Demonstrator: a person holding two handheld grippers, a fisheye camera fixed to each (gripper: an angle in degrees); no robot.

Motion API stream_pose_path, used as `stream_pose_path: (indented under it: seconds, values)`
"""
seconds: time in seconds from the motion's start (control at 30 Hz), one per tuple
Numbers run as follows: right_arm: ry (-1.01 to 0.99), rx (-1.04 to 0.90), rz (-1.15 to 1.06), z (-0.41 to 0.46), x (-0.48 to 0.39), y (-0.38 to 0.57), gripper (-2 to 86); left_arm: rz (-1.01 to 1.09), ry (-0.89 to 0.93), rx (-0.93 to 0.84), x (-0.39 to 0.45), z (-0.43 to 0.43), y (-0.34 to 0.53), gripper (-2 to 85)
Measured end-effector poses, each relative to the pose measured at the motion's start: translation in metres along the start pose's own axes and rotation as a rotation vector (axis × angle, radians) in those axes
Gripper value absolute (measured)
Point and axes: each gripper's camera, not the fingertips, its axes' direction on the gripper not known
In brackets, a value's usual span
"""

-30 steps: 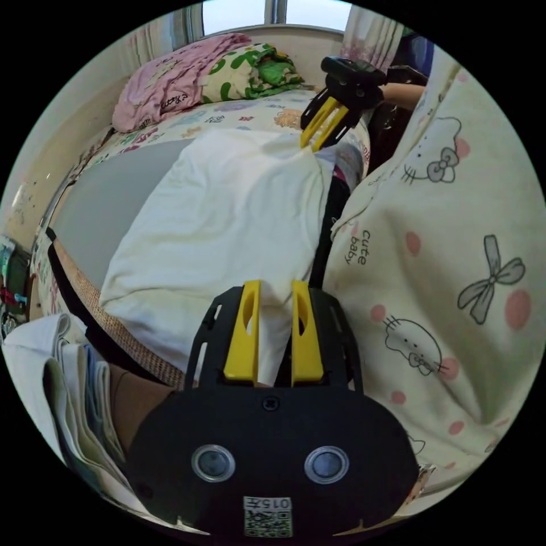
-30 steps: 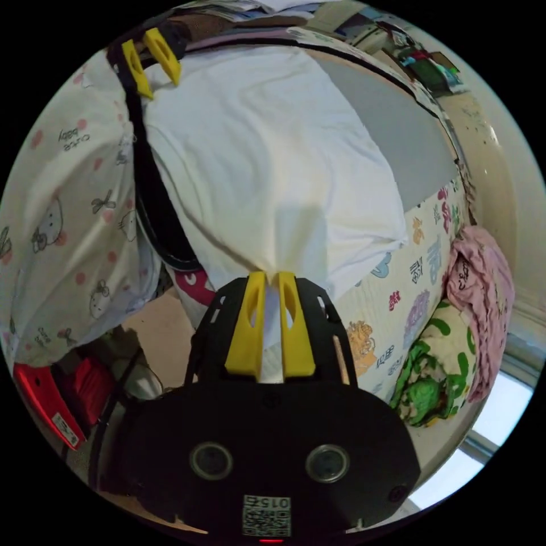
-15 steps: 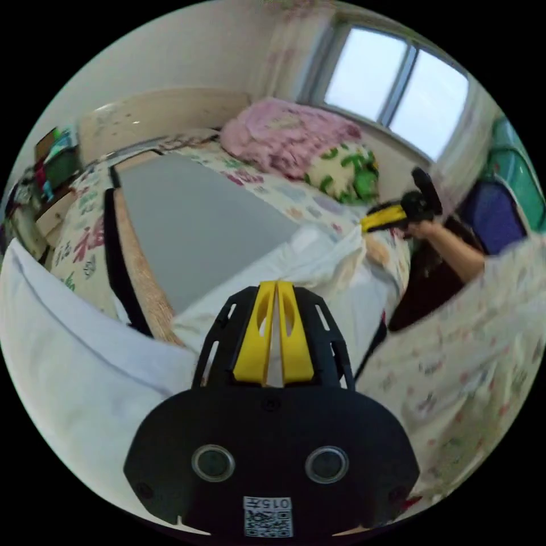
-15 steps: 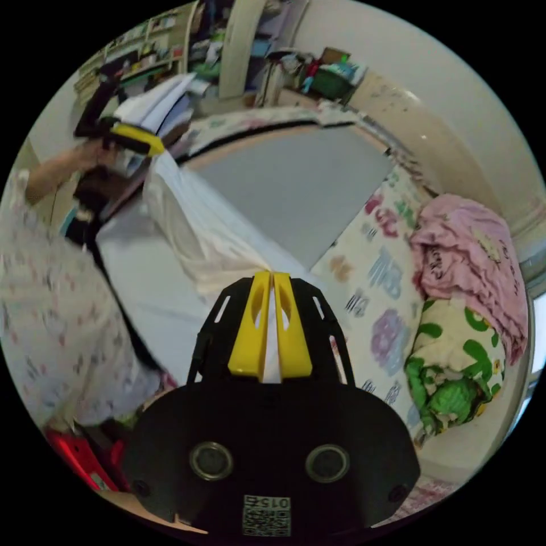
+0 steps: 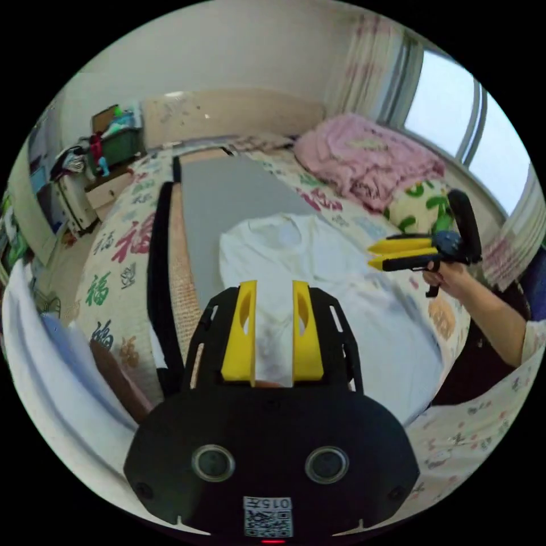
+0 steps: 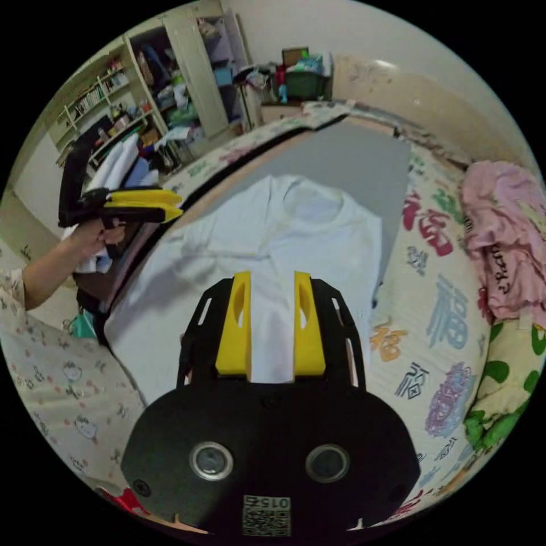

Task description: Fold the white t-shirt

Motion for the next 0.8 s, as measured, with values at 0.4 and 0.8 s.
stream_pose_path:
  seconds: [0.4,0.8]
  values:
    - [0.122,-0.157,-0.118,0.076,0.078,-0.049,7.7,0.126,0.001,-0.255,0.035,0.107,-0.058,4.4]
    - [0.285,0.324,0.833,-0.032,0.315,-0.01,4.0,-0.891,-0.38,0.268,-0.122,-0.04,0.037,7.1]
